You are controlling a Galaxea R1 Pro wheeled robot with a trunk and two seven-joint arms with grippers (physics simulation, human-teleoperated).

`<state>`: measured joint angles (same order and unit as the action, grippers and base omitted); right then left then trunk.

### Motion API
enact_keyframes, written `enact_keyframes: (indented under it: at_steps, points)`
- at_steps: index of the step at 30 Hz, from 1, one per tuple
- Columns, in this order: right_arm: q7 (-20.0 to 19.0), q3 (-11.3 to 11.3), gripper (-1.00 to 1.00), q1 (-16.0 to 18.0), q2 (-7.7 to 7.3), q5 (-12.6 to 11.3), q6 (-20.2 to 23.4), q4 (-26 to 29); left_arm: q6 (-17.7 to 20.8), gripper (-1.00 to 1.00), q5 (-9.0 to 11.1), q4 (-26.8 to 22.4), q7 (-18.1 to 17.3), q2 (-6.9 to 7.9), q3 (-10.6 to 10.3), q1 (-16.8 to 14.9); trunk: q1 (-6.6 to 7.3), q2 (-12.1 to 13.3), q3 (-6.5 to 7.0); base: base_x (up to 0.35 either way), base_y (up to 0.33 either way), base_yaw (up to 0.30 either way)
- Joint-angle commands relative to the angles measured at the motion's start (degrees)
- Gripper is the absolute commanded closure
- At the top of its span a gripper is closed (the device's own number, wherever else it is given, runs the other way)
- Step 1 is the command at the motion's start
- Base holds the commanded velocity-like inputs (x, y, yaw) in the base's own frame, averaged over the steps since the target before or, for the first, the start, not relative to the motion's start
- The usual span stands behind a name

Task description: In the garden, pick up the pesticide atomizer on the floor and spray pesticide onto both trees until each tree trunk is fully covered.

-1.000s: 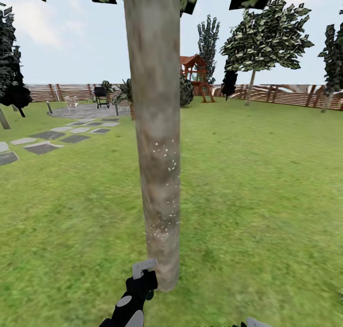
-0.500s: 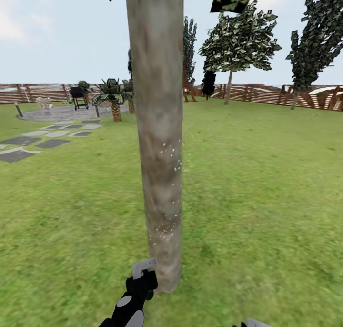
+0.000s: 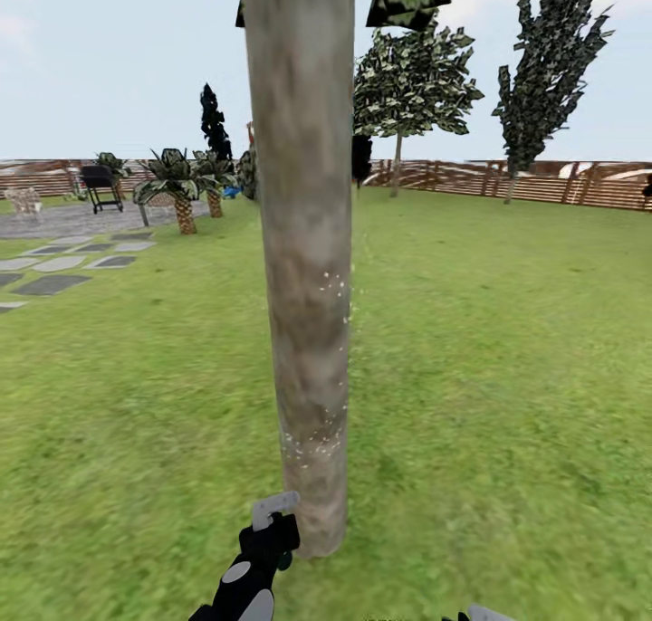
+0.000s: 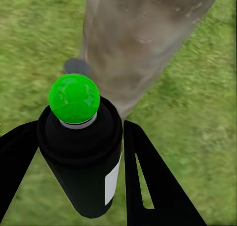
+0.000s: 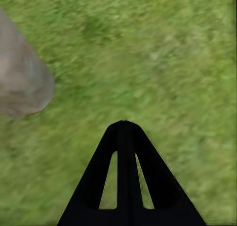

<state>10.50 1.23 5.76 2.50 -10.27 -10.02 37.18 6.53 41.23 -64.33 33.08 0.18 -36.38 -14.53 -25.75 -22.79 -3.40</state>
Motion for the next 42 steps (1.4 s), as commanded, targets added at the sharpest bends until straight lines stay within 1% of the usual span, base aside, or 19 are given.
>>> enact_keyframes:
  at_steps: [1,22,30,35,42]
  points:
    - [-0.04,0.1,1.0,0.05,0.05,-0.45,-0.26,0.0,0.24,1.0,0.08,-0.1,0.4,0.02,-0.11,-0.06,-0.04,-0.13,-0.13,0.0,0.346,-0.246]
    - [-0.04,0.18,1.0,0.05,0.05,-0.45,-0.26,0.0,0.24,1.0,0.08,-0.06,0.4,0.0,-0.18,-0.06,-0.04,-0.13,-0.13,-0.01,0.343,-0.246]
    - [-0.04,0.18,1.0,0.04,0.05,-0.45,-0.26,0.0,0.26,1.0,0.02,-0.01,0.4,0.0,-0.25,-0.06,-0.04,-0.13,-0.13,-0.177,0.295,-0.246]
    - [-0.04,0.18,1.0,0.04,0.05,-0.45,-0.26,0.0,0.26,1.0,0.05,-0.01,0.48,0.0,-1.61,-0.06,-0.04,-0.13,-0.13,-0.271,0.215,-0.246]
    - [-0.07,0.18,1.0,0.04,0.08,-0.42,-0.26,0.1,0.24,1.0,0.1,-0.17,0.42,0.05,-1.85,-0.06,-0.04,-0.13,-0.13,-0.198,0.198,-0.239]
